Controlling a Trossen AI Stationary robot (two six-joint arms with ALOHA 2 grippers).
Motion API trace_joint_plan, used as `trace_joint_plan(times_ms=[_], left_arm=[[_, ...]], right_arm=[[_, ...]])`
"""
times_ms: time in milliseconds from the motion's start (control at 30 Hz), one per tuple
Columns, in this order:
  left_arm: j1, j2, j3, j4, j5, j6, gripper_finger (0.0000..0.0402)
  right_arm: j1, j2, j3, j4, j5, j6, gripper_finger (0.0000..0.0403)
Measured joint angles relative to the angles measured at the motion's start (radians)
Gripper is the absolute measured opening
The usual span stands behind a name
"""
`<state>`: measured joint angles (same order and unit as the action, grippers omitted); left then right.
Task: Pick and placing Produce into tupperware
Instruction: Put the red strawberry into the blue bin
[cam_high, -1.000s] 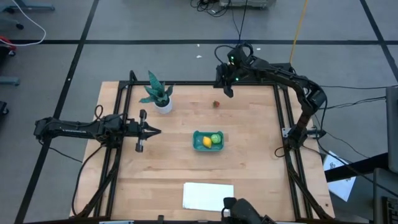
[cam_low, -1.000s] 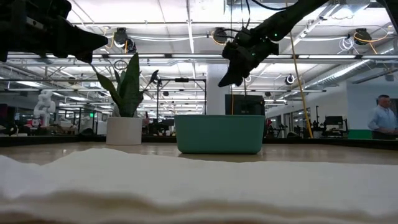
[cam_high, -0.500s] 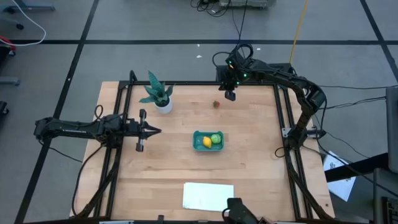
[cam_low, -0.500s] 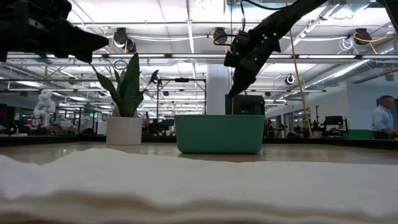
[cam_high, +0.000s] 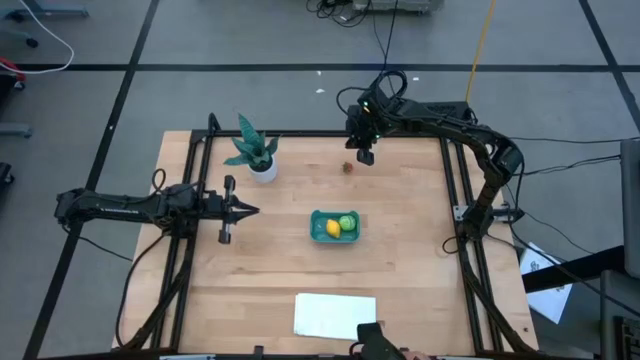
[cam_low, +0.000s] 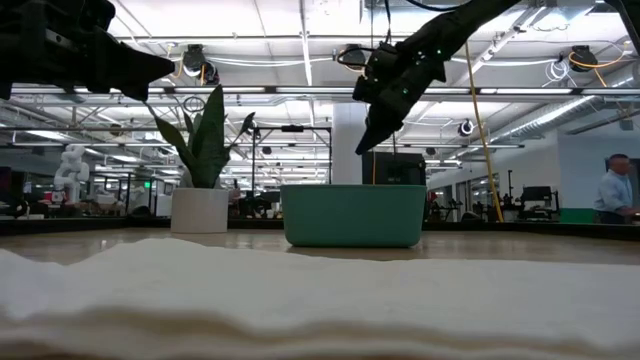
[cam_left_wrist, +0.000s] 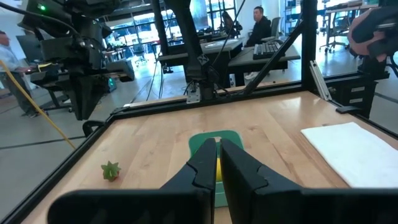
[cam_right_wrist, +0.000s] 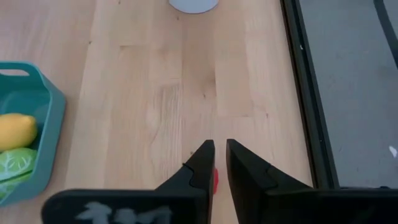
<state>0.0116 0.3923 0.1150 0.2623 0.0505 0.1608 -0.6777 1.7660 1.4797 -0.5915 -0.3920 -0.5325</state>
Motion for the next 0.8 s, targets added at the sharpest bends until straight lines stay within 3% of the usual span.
trace_joint_plan(times_ms=[433,800], left_arm=[[0.000,0.000,0.000,-0.001,-0.001,0.004,0.0026],[0.000,0.000,0.000,-0.005,-0.001,0.010,0.0026]], right_arm=[[-0.001,0.000,-0.051,0.043,0.002,0.001,0.0002],[-0.001,0.000,-0.052,0.042,0.003,-0.003,0.0001]])
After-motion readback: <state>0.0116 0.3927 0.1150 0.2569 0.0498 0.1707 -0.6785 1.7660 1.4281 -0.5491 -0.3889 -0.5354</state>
